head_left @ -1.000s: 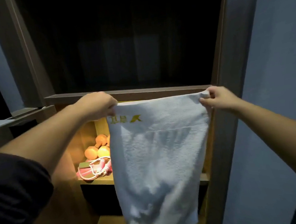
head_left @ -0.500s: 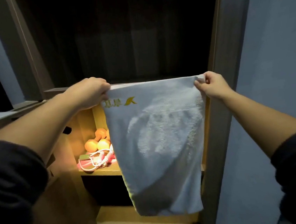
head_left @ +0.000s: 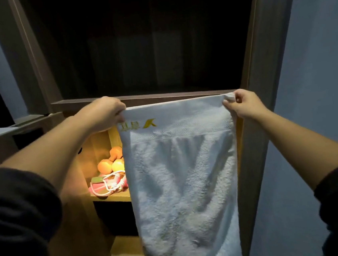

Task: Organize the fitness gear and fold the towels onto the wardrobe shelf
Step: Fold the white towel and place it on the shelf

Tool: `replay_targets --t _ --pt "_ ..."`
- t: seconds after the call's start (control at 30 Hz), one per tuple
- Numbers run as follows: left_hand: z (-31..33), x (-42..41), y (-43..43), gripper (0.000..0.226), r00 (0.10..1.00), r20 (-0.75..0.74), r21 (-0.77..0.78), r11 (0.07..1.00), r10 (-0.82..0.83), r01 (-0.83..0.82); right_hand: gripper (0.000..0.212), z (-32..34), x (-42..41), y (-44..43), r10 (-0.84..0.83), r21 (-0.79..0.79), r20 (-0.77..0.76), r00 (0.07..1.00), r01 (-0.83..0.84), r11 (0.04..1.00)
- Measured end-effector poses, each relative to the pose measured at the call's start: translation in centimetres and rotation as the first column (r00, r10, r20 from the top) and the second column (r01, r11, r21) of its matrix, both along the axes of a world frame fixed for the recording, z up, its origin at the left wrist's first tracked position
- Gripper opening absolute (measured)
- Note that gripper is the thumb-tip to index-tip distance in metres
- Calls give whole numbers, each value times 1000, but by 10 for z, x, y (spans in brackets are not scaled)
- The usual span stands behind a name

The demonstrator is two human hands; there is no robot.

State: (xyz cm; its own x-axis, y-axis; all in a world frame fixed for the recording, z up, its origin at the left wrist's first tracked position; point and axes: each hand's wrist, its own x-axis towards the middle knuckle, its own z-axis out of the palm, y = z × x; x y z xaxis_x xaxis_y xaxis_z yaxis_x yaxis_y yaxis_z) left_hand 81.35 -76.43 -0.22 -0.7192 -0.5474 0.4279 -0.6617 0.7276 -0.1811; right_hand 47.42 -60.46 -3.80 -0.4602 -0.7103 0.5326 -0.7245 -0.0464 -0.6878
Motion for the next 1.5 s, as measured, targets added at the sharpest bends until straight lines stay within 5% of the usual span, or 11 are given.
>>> replay_targets --t 0.17,0.33,0.5,0.57,0.67,0.87,0.97,1.13,1.23,1.4,1.5 --pt "-1 9 -9 7 999 -15 -46 998 -37 36 32 5 1 3 52 20 11 999 -52 998" --pt "-5 11 -6 8 997 71 -140 990 -12 22 15 -7 -10 10 51 73 24 998 -52 996" --pt "-4 12 -8 9 992 -76 -448 892 -102 57 18 -2 -9 -1 -39 -206 41 998 46 977" --pt "-3 12 -9 5 992 -80 -285 956 -96 69 15 -4 -11 -1 48 -42 75 996 -45 998" --pt "-6 9 -14 23 959 271 126 985 83 -121 16 -23 -12 -1 127 366 108 986 -158 917" --pt "-10 15 -24 10 992 107 -81 995 71 -63 25 -31 -7 -13 50 9 73 996 -51 999" --pt "-12 18 -26 2 994 -110 -2 1000 -26 26 16 -32 -6 -13 80 -70 112 990 -72 995" --pt "-19 17 -18 1 835 -549 388 897 40 212 5 -24 0 -14 171 -180 240 956 -130 975" --pt "-28 17 -17 6 725 -681 456 834 103 310 14 -23 4 -16 157 -129 257 954 -127 983" --pt "-34 2 -31 38 425 -807 570 725 409 386 26 -15 2 -23 65 -71 246 967 -49 996" --pt "-45 -17 -31 14 261 -735 677 659 625 328 36 -13 10 -30 95 -23 356 930 -93 995"
